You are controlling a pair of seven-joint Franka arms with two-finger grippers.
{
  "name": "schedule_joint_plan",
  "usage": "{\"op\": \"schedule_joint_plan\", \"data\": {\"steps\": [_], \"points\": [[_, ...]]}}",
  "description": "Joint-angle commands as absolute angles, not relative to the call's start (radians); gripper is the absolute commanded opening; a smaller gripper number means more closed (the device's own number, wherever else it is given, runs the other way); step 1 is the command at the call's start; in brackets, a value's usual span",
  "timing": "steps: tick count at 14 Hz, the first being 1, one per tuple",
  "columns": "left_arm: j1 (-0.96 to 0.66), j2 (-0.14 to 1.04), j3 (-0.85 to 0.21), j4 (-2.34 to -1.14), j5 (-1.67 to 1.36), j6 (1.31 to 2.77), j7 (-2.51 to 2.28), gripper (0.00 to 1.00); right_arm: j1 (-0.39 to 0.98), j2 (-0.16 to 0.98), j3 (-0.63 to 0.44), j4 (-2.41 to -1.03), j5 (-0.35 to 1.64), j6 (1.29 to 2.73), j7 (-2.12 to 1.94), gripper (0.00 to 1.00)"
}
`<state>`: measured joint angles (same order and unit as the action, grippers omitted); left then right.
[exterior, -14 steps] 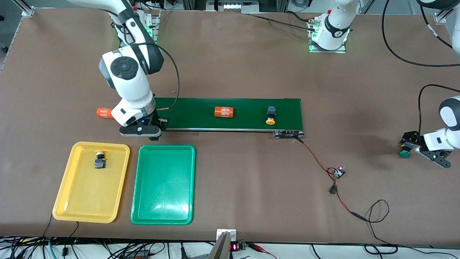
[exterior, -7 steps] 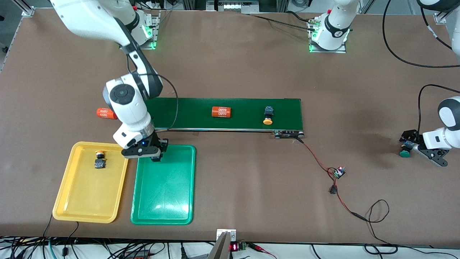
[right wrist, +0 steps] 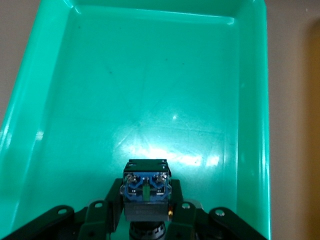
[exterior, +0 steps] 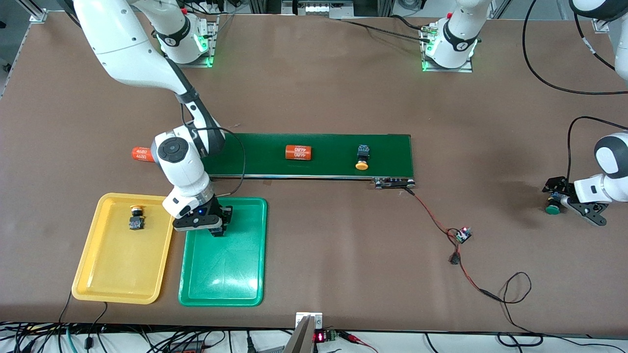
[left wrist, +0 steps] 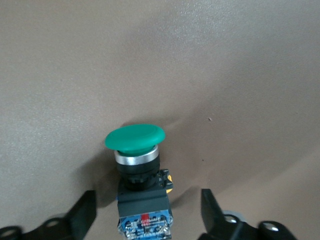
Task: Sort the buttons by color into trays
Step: 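Place the green button in the green tray while the left gripper grasps another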
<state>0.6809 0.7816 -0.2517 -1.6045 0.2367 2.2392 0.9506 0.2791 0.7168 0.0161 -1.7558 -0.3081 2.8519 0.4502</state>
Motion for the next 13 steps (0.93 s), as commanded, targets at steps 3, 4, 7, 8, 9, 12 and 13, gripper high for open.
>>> {"op": "schedule_joint_plan", "data": {"steps": [3,4,7,8,9,12,13], "points": [[0.687,0.766,-0.262,-1.609,0.261,2.243,0.956,0.00,0.299,0.735,-0.002,-1.730,-0.330,2.870,0.443,0.55],[0.683,0.758,-0.264,-1.608,0.261,2.240,0.954,0.00,0.299,0.735,-0.002,-1.732,-0.330,2.870,0.443,0.73],[0.677,0.729,-0.276,-1.608,0.261,2.208,0.953,0.00,0.304,0.735,-0.002,-1.732,-0.330,2.870,0.443,0.97],[0.675,0.709,-0.281,-1.608,0.261,2.171,0.945,0.00,0.305,0.733,-0.002,-1.732,-0.328,2.870,0.443,0.97],[0.661,0.686,-0.290,-1.608,0.261,2.133,0.934,0.00,0.310,0.727,-0.002,-1.732,-0.325,2.869,0.443,0.97],[0.603,0.612,-0.291,-1.611,0.259,2.016,0.844,0.00,0.310,0.643,0.000,-1.741,-0.319,2.716,0.443,0.97],[0.576,0.591,-0.291,-1.614,0.259,1.964,0.789,0.00,0.314,0.600,0.002,-1.743,-0.318,2.632,0.446,0.97]]}}
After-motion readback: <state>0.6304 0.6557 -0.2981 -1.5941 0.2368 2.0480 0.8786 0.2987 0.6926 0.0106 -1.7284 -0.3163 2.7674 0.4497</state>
